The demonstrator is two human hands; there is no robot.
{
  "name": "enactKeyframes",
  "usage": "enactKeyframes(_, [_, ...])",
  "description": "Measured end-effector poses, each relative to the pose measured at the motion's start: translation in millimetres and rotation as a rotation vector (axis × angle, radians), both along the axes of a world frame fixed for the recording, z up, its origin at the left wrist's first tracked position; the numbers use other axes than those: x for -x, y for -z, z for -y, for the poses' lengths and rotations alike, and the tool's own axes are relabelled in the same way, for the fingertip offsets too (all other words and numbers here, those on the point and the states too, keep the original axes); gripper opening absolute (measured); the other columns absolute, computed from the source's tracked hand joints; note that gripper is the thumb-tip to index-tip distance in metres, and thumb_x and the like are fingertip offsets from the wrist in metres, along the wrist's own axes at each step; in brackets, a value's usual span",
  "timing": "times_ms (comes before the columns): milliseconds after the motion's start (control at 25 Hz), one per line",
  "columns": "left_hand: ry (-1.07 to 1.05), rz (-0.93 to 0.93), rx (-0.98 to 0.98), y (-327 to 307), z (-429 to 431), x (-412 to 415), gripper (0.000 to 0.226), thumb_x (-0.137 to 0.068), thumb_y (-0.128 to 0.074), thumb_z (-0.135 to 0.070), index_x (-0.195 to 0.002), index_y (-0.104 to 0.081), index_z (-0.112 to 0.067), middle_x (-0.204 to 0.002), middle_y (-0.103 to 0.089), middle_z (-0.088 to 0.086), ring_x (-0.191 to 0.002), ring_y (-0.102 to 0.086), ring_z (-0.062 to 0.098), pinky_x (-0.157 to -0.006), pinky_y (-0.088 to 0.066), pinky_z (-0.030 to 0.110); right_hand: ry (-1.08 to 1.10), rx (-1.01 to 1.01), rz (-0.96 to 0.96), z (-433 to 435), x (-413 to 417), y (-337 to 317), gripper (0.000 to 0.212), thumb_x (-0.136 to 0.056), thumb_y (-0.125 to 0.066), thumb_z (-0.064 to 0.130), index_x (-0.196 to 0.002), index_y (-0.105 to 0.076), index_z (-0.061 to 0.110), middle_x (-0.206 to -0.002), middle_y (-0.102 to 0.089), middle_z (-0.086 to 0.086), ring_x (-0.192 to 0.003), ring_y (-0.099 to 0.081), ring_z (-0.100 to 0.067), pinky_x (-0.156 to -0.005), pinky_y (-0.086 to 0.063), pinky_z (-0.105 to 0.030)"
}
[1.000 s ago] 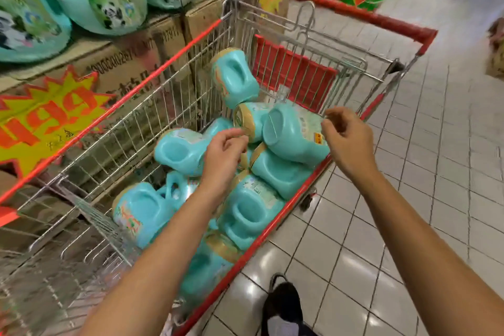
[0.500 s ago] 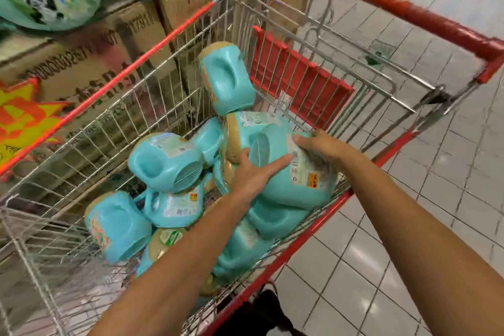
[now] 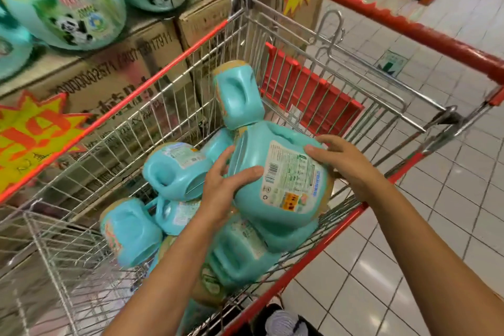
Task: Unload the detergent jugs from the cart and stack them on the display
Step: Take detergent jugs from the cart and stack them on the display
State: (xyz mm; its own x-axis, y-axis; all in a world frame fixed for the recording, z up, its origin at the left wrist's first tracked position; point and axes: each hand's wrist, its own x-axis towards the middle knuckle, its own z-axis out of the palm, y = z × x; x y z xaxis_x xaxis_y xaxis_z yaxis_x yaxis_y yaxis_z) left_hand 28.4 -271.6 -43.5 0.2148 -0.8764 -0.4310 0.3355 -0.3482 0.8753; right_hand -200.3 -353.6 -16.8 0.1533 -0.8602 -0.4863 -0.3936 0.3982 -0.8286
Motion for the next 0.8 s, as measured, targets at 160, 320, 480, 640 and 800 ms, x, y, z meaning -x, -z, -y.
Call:
enactKeyframes(160, [0.030,-0.011,0.105,-37.9,-13.5,-33.5,0.089,-0.041,-0.084,-0.031,-0.127,-0.060,-0.025,-0.102,-0.073,0.007,-0.079,-0.073,0.019,-0.060,-0.055,0.025,-0.056,-0.256,0.688,-20.0,-19.3,-14.2,0.078,-0.056,-0.090,0.033,-0.125,-0.060,0.012,-0.107,-0.072,-0.011,-0.089,-0.072,-0.024,-0.075,-0.059,-0.037])
enactKeyframes(320, [-0.076,0.018,0.185,-59.4,-26.4,-51.6,0.080,-0.047,-0.083,-0.034,-0.123,-0.061,-0.022,-0.106,-0.069,0.012,-0.077,-0.070,0.018,-0.065,-0.055,0.028,-0.010,-0.188,0.792,-38.6,-50.6,-13.0,0.079,-0.059,-0.084,0.030,-0.128,-0.057,0.002,-0.106,-0.072,-0.015,-0.089,-0.071,-0.027,-0.080,-0.059,-0.040])
enactKeyframes(480, [-0.272,-0.045,0.245,-59.1,-47.6,-46.2,0.071,-0.062,-0.082,-0.026,-0.127,-0.056,-0.020,-0.118,-0.066,0.006,-0.085,-0.070,0.014,-0.066,-0.055,0.027,0.086,-0.087,0.846,-51.4,-70.6,-19.6,0.070,-0.067,-0.075,0.025,-0.130,-0.055,0.003,-0.118,-0.066,-0.021,-0.099,-0.067,-0.032,-0.090,-0.055,-0.047])
enactKeyframes(640, [-0.301,-0.156,0.300,-50.4,-62.0,-25.2,0.072,-0.059,-0.084,-0.020,-0.125,-0.055,-0.019,-0.110,-0.072,0.006,-0.093,-0.071,0.017,-0.066,-0.059,0.030,0.083,0.006,0.750,-61.2,-77.6,-29.0,0.073,-0.068,-0.081,0.022,-0.133,-0.049,0.010,-0.121,-0.063,-0.021,-0.098,-0.064,-0.034,-0.079,-0.058,-0.043])
enactKeyframes(800, [-0.298,-0.138,0.347,-56.6,-66.5,-37.2,0.064,-0.062,-0.084,-0.012,-0.120,-0.059,-0.020,-0.107,-0.074,0.006,-0.093,-0.072,0.021,-0.068,-0.059,0.032,-0.092,0.040,0.673,-61.7,-73.6,-44.0,0.054,-0.069,-0.075,0.026,-0.118,-0.057,0.011,-0.104,-0.070,-0.010,-0.088,-0.067,-0.023,-0.075,-0.056,-0.036])
